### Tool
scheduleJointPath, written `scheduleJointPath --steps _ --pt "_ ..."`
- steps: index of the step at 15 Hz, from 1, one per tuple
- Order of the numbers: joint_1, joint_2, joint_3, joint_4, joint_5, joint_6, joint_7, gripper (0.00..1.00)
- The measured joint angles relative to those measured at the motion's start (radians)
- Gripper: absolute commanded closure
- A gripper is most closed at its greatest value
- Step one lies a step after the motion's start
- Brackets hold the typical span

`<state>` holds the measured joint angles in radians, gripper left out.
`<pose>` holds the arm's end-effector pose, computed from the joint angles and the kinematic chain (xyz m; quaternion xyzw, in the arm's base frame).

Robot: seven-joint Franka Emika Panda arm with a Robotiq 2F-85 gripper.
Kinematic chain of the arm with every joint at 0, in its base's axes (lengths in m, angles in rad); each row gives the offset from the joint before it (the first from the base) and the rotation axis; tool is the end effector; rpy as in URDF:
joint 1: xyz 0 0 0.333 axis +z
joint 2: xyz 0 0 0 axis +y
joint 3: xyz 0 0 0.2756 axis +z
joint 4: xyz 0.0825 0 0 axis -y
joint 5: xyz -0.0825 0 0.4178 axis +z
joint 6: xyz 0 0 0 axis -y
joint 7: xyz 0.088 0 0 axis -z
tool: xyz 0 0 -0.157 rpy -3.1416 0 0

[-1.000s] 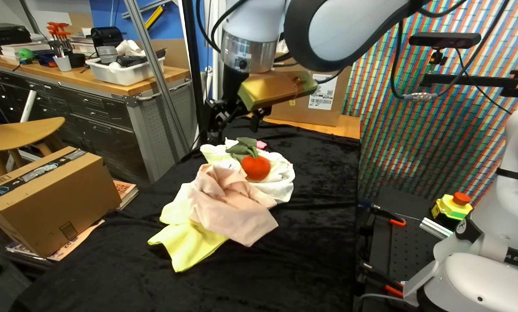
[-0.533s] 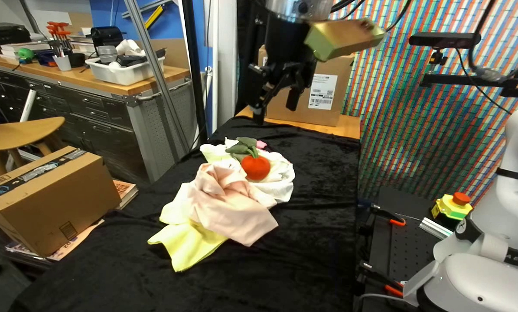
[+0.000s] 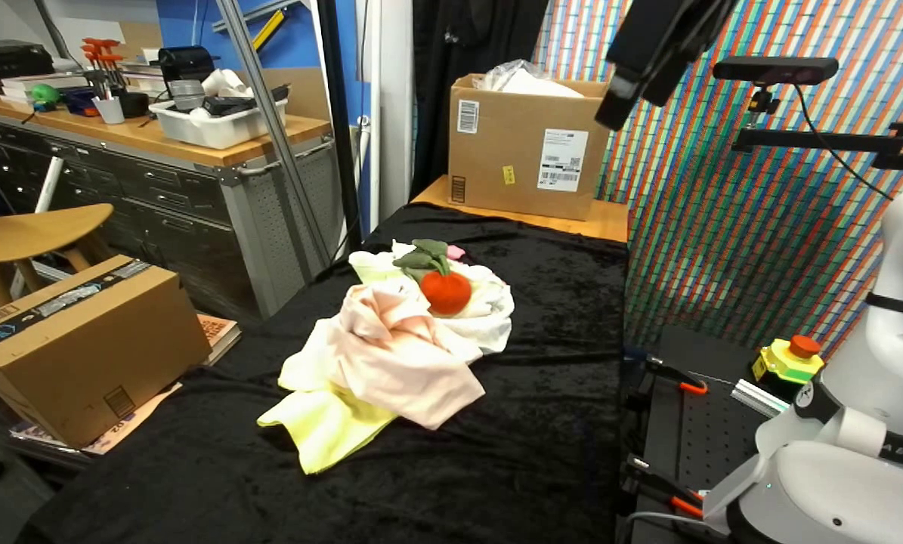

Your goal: Put all the objects in the center of the table

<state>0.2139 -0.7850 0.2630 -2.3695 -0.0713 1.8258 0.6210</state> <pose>0.3660 0.1841 0.5233 0.9814 -0.0924 0.1585 0.0564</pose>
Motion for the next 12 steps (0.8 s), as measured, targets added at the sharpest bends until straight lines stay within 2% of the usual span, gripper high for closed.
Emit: scheduleJointPath --steps 5,12 --pt "-0.005 -0.213 0.032 -0.074 0.0 -0.016 -0.012 0.0" --pt "-0.061 -0.374 0.037 -0.206 0.0 0.055 -0.022 0.0"
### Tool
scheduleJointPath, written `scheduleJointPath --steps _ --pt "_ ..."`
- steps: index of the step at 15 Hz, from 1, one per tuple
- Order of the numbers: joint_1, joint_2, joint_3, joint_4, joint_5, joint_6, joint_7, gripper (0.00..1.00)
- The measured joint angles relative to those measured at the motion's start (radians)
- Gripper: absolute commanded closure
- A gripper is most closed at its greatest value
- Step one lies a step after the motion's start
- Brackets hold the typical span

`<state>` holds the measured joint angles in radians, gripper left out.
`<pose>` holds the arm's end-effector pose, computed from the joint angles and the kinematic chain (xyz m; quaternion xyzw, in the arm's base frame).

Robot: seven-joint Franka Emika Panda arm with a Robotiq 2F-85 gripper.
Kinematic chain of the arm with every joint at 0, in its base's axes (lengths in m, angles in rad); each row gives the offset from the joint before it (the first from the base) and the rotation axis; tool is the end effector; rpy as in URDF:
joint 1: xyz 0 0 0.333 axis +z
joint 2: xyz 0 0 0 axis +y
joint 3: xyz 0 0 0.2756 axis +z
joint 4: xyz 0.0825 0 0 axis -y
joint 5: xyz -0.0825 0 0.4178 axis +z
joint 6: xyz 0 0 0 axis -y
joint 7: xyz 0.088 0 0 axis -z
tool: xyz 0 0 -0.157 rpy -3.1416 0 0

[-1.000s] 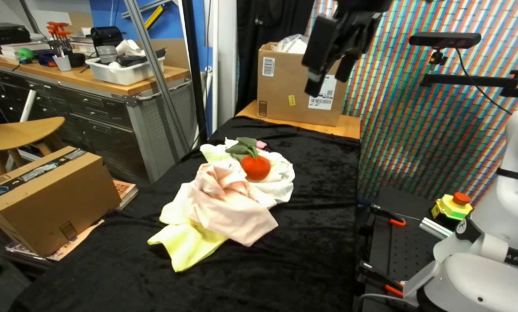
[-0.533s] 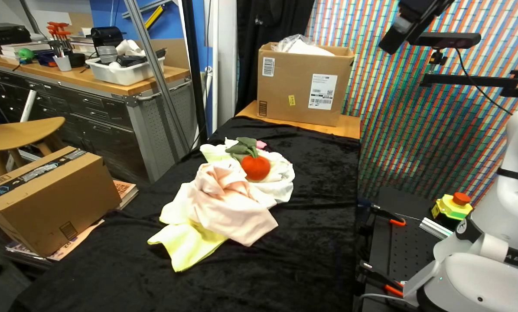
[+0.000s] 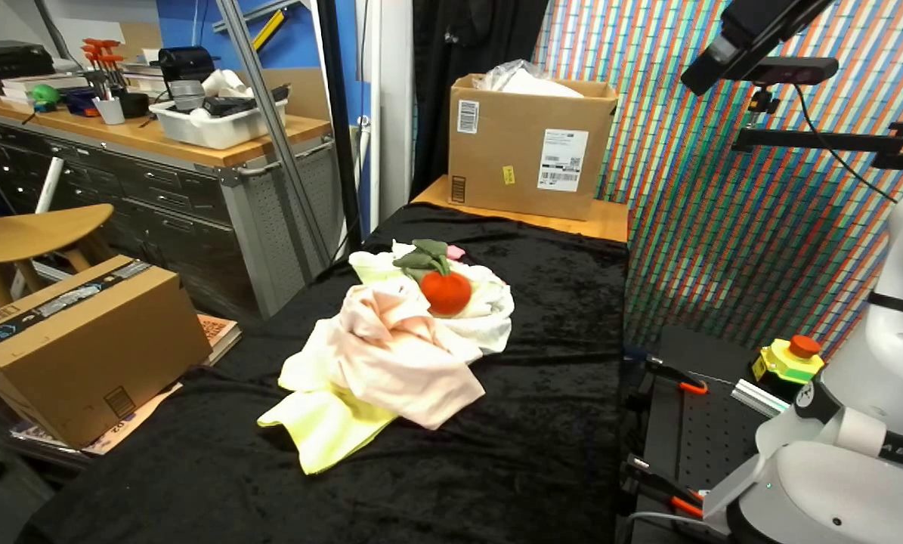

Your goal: Put all the objects in the center of the table

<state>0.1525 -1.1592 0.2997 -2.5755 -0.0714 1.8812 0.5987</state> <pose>0.3065 0.1413 0.5524 0.9533 -0.1216 0.2701 0.0596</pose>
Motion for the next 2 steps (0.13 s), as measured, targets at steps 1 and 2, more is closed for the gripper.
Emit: scheduleJointPath --steps 1,2 --pt "-0.008 -0.02 -0.005 -0.022 0.0 0.007 0.0 0.0" --pt "-0.015 -0.039 -0.009 -0.044 0.0 0.013 0.0 0.0"
